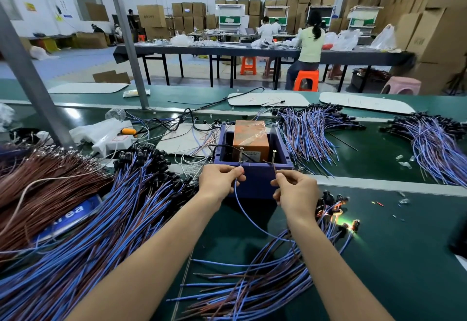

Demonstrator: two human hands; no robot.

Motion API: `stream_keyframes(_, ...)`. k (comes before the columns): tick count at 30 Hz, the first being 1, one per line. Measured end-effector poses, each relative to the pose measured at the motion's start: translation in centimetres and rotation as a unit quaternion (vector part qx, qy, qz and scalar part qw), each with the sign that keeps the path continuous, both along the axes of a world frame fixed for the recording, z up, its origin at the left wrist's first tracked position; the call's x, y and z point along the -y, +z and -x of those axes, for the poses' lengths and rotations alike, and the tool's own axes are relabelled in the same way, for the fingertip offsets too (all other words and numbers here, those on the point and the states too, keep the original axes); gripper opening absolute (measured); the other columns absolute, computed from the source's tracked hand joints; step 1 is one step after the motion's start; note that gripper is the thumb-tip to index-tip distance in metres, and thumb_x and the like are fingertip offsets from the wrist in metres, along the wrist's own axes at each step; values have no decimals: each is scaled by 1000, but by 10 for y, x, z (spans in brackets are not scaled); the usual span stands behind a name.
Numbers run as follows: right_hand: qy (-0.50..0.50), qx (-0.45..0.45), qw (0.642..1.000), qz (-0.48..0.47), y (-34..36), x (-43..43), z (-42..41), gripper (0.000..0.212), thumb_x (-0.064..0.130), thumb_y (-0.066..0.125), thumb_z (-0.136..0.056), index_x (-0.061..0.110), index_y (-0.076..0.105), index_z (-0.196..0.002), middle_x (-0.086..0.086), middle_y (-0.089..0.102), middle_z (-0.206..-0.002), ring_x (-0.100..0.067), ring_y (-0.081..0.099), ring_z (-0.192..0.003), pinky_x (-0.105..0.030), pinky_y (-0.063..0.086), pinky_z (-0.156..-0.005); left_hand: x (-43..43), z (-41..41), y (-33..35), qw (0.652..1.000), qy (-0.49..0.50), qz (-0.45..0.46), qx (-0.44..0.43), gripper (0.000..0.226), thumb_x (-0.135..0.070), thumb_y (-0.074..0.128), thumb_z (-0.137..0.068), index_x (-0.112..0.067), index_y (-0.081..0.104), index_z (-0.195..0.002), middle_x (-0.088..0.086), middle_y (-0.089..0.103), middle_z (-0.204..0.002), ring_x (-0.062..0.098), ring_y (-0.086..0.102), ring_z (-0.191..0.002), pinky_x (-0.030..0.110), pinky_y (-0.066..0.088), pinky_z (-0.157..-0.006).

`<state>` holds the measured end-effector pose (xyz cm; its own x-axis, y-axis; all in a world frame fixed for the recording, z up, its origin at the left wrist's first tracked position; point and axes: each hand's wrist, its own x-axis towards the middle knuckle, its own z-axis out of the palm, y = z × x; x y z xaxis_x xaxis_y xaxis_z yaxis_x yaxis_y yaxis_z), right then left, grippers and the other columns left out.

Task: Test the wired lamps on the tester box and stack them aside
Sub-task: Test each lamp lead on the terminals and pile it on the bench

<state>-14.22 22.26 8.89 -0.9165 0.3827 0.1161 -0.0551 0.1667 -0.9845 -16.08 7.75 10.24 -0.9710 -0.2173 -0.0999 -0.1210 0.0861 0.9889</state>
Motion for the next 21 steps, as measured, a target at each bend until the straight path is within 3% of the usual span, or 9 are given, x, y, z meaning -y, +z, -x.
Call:
stream_keyframes(5,10,-1,1000,-18,2,-2,-4,14,8,58,-93,13,70,-86,-2,69,-70,-10,52,-41,-26,43,-47,-1,-6,4,1000,-22,-18,-12,16,-13,64,-90,-8,69,-75,4,67,-68,7,55,-53,13,43,-44)
stream_keyframes(8,147,-23,986,-70,0,-2,-24,16,7,62,-89,19,72,-84,2,71,-67,-8,59,-53,-23,48,-54,14,-31,9,986,-145,-71,-40,24,-20,58,-93,-7,71,-77,13,69,-72,11,61,-52,18,46,-46)
stream_keyframes(10,286,16,948,-142,-5,-4,-40,18,10,63,-87,23,75,-84,5,69,-67,-8,58,-60,-23,46,-60,39,-52,7,955,-270,-120,-39,46,-36,45,-95,-5,74,-79,18,69,-69,22,64,-53,23,48,-49)
stream_keyframes(12,402,92,875,-254,-10,-7,-51,18,16,61,-89,27,76,-91,9,69,-82,-5,59,-69,-18,46,-66,67,-66,5,947,-296,-121,-17,60,-45,31,-90,-5,74,-78,18,68,-66,25,63,-52,22,46,-49)
stream_keyframes(15,476,133,798,-345,-15,-3,-56,20,18,58,-91,24,75,-99,6,71,-100,-1,61,-80,-10,46,-71,96,-74,-9,977,-142,123,-102,41,-37,47,-93,-16,74,-71,6,68,-60,11,59,-49,20,42,-48)
stream_keyframes(16,481,131,794,-348,-15,1,-56,20,17,58,-91,23,75,-100,6,71,-99,1,60,-77,-6,45,-68,101,-74,-15,947,-94,277,-134,27,-30,55,-93,-21,74,-76,0,69,-65,5,59,-56,17,44,-55)
stream_keyframes(18,490,126,788,-351,-13,11,-55,21,16,57,-91,22,75,-102,7,72,-95,7,57,-72,-2,40,-63,107,-73,-27,820,-69,562,-89,21,-32,56,-93,-28,66,-111,-9,67,-99,4,58,-92,18,44,-79)
stream_keyframes(20,504,124,779,-351,-13,19,-54,26,12,55,-91,21,74,-106,7,72,-98,7,57,-75,-2,41,-67,111,-68,-47,707,-80,702,-10,45,-37,46,-97,-28,40,-141,-6,51,-129,16,45,-117,27,39,-94)
stream_keyframes(21,510,124,774,-354,-13,22,-53,28,10,54,-91,20,73,-108,5,73,-102,3,59,-80,-4,43,-70,112,-67,-54,677,-81,731,2,49,-34,44,-98,-27,32,-145,-4,44,-133,18,41,-120,29,38,-96)
